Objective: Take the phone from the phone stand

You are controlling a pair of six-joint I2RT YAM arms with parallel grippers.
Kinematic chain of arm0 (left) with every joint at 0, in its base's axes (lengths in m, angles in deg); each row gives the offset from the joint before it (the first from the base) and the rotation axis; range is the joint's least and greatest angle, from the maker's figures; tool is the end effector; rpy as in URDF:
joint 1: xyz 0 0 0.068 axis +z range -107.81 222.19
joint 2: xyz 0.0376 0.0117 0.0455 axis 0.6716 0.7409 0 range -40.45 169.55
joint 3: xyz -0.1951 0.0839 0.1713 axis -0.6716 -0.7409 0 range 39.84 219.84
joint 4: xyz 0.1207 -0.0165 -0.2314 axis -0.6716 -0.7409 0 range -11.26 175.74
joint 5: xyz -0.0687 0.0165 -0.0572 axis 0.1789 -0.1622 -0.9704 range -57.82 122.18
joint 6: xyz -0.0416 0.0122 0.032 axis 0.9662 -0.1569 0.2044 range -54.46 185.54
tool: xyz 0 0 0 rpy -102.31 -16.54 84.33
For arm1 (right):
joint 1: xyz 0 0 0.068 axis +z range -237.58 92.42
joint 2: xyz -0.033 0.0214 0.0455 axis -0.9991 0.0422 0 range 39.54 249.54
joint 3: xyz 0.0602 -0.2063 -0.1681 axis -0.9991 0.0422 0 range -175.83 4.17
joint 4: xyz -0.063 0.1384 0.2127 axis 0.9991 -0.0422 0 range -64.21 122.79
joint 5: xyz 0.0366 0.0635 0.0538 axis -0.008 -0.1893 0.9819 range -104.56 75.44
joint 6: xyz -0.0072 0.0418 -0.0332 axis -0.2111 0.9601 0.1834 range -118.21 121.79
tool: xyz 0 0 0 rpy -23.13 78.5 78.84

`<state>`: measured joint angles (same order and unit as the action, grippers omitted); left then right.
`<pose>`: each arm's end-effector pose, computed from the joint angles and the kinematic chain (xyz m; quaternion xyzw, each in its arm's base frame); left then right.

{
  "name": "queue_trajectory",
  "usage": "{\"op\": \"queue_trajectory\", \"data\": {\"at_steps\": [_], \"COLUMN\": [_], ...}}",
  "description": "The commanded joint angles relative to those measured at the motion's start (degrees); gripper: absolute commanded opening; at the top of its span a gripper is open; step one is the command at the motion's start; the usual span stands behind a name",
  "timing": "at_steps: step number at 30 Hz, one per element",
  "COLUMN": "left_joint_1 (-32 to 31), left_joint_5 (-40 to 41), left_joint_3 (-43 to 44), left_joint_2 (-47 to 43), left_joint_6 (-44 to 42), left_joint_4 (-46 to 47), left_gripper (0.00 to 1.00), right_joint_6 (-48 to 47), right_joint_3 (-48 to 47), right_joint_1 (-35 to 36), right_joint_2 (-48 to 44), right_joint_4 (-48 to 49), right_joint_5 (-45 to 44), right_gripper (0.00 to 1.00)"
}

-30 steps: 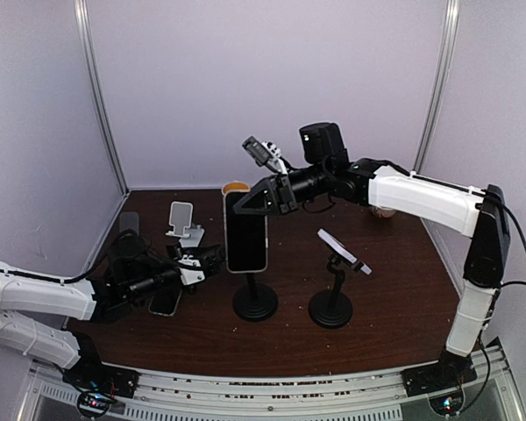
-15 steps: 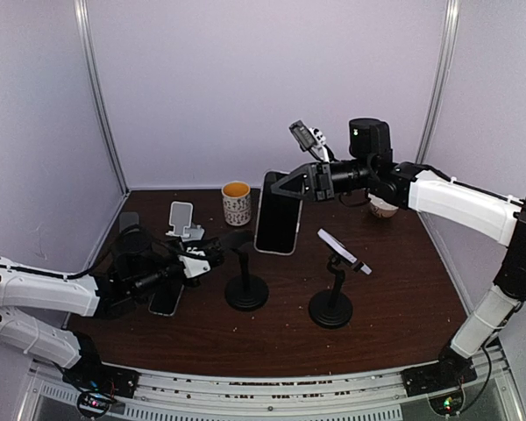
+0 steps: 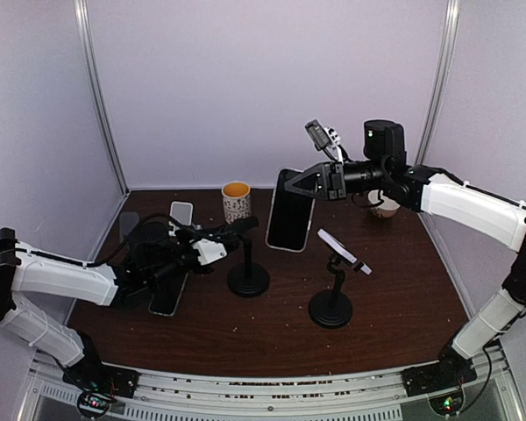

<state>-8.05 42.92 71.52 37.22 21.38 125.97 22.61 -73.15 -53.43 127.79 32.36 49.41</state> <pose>0.1877 -0.2152 0.2261 0.4992 0.5478 0.0339 0.6705 0.2731 0.2238 0.3723 -0.4096 0.6128 0.6115 0.2877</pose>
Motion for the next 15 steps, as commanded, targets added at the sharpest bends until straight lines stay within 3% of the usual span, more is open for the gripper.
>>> {"op": "queue_trajectory", "data": {"at_steps": [1,15], "left_joint_1": [0.93,6.80], "left_joint_5": [4.63,9.73], "left_joint_3": [4.73,11.13], "left_joint_2": [2.14,11.41], "left_joint_6": [-1.31,-3.73], "left_joint_4": [11.22,18.03], "left_gripper": [0.00,0.00], "right_joint_6": [0.26,1.12], "right_joint_3": [1.19,3.06], "right_joint_1": [-1.00,-1.87], "right_joint_2": [-3.05,-3.81], "right_joint_4": [2.86,4.37], "right_joint_5": [-1.63,-1.69], "right_gripper": [0.00,0.00]}}
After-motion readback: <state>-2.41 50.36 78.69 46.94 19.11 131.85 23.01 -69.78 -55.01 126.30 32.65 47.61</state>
